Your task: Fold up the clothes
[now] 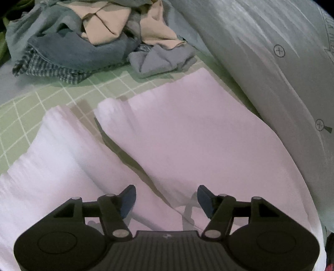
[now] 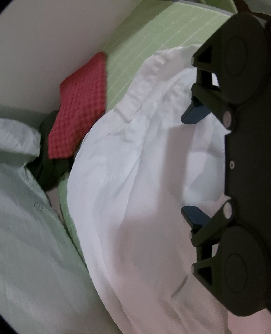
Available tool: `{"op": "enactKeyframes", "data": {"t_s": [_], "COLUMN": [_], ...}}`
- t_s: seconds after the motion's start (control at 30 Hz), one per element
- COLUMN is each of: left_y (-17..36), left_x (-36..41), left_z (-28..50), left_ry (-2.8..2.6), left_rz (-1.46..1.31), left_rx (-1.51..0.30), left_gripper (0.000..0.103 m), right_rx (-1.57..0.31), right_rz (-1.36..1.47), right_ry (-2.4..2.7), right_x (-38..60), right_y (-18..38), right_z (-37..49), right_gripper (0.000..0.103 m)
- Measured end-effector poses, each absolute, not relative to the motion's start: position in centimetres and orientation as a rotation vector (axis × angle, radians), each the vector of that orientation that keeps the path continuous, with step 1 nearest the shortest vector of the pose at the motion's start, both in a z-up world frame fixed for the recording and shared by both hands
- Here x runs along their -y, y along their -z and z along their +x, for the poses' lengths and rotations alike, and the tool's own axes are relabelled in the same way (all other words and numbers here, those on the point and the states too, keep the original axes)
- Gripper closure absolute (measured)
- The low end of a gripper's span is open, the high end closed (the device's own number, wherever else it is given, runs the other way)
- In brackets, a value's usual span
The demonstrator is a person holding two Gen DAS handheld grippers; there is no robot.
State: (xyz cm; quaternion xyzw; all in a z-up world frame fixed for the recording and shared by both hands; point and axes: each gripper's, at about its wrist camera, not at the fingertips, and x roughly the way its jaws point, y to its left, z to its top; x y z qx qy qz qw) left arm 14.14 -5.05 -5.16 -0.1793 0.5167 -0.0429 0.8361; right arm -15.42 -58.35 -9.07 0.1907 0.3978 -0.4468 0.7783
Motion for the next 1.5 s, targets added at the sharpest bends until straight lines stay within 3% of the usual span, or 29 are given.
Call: {"op": "enactKeyframes", "data": {"t_s": [0.33, 0.37, 0.43, 0.47, 0.5, 0.8, 0.87, 0.9, 0.93, 1.0, 1.1, 1.27, 1.5], "left_y": [7.0, 7.1, 7.3, 7.4, 7.5, 8.2, 7.8, 7.5, 7.0, 5.6, 3.5, 2.0, 3.5], "left_x": [3.6, 3.5, 3.3, 3.3, 3.0, 2.1, 2.1, 2.2, 2.3, 2.3, 2.6, 3.5, 3.2], "left_z": [17.9, 18.2, 18.7, 19.0, 19.3, 23.1, 23.4, 23.2, 22.9, 21.4, 18.0, 11.2, 3.4], "left_ry": [-0.033, -0.038, -0.048, -0.067, -0.075, -0.106, -0.122, -0.124, -0.111, -0.062, 0.015, 0.153, 0.134], "left_rz": [-0.421, -0.425, -0.418, -0.406, -0.407, -0.426, -0.434, -0.429, -0.420, -0.410, -0.375, -0.295, -0.276], "left_rx": [-1.065, -1.054, -1.024, -1.015, -1.007, -0.976, -0.986, -0.987, -0.982, -0.951, -0.911, -0.917, -1.008], "left_gripper": [0.030, 0.033, 0.060, 0.091, 0.099, 0.099, 0.093, 0.076, 0.068, 0.039, 0.020, 0.009, 0.009], "right_rx": [-0.923, -0.930, -0.945, -0.950, -0.954, -0.973, -0.960, -0.948, -0.936, -0.907, -0.864, -0.823, -0.813], "right_rz": [0.358, 0.349, 0.332, 0.324, 0.318, 0.263, 0.254, 0.254, 0.255, 0.264, 0.295, 0.383, 0.535], "right_ry": [0.929, 0.927, 0.924, 0.923, 0.924, 0.923, 0.918, 0.918, 0.917, 0.919, 0.926, 0.960, 0.998], "right_x": [58.2, 58.2, 58.1, 58.1, 58.0, 57.4, 57.4, 57.3, 57.3, 57.3, 57.3, 57.7, 59.2], "right_y": [9.8, 9.8, 9.9, 9.9, 9.8, 9.3, 8.8, 8.5, 8.2, 7.5, 6.8, 6.9, 8.4], "right_z": [-13.7, -13.4, -12.7, -12.4, -12.3, -11.9, -12.2, -12.5, -12.8, -13.8, -15.6, -20.5, -28.2], "right_gripper": [0.015, 0.015, 0.015, 0.015, 0.015, 0.015, 0.015, 0.015, 0.015, 0.015, 0.014, 0.007, 0.006]}}
